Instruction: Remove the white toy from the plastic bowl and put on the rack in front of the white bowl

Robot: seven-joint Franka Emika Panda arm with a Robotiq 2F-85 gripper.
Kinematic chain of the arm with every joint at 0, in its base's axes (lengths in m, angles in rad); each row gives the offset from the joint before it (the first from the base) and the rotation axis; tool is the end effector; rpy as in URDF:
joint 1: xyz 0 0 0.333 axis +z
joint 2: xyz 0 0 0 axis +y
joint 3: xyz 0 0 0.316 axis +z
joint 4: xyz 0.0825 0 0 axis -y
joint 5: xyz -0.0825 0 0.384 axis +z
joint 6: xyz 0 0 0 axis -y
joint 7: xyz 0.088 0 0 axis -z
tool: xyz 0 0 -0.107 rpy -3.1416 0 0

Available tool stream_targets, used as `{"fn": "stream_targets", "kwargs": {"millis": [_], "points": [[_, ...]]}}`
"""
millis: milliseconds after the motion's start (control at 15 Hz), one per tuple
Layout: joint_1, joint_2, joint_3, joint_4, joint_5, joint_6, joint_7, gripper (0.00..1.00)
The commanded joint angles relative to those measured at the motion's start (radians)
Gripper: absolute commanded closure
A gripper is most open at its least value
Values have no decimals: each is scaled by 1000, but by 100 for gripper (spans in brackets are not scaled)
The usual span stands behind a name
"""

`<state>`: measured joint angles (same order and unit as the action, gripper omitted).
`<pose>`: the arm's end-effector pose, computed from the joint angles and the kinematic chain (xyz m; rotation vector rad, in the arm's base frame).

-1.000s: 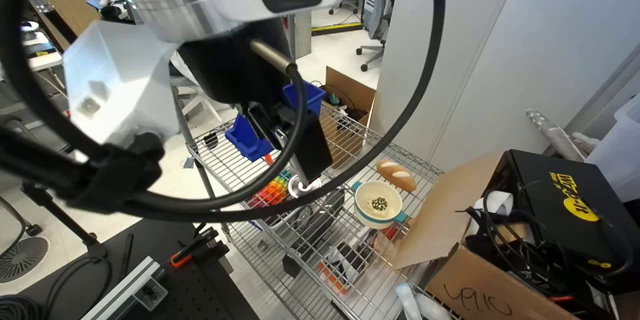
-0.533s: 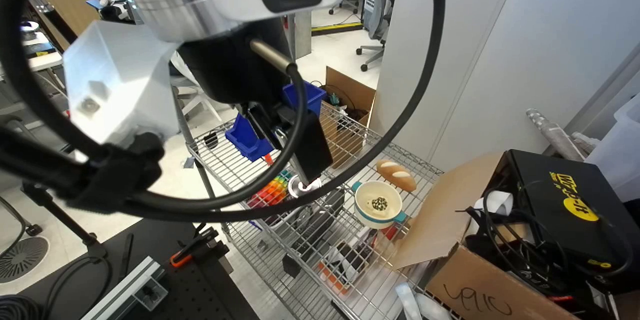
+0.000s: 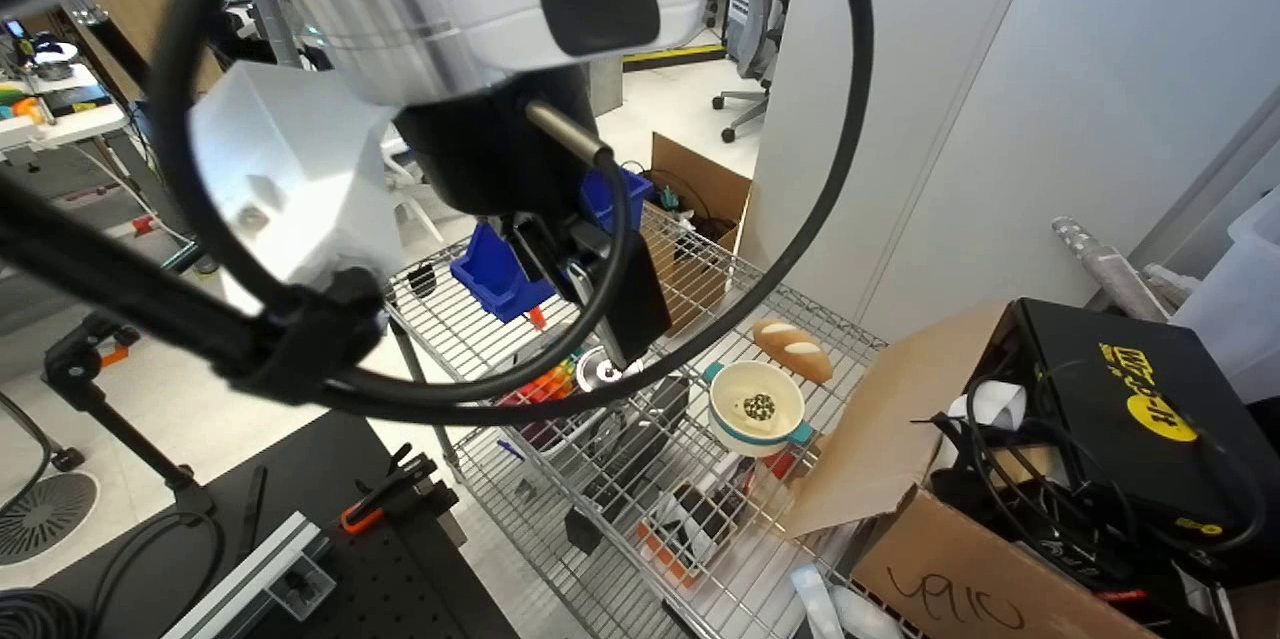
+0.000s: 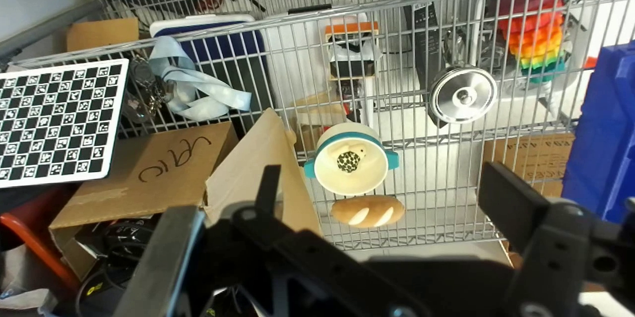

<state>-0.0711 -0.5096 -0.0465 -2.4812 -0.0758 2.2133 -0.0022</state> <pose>0.4115 -0.0523 0.4922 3.0607 -0.1136 0.3673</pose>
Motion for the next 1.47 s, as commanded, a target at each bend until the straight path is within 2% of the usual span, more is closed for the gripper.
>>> {"fn": "stream_targets", "kwargs": {"millis": [0,200,467,600,867,1400], "points": [[-3,215,32,119,-6,67,76,0],[0,399,40,237,-7,109,121,0],[11,660,34,452,-35,120,201,0],[11,780,37,570,-48,91,242,0],[56,987,-11,772,-51,69,288,0],[72,1323,-27,1128,25,-40,341,0]]}}
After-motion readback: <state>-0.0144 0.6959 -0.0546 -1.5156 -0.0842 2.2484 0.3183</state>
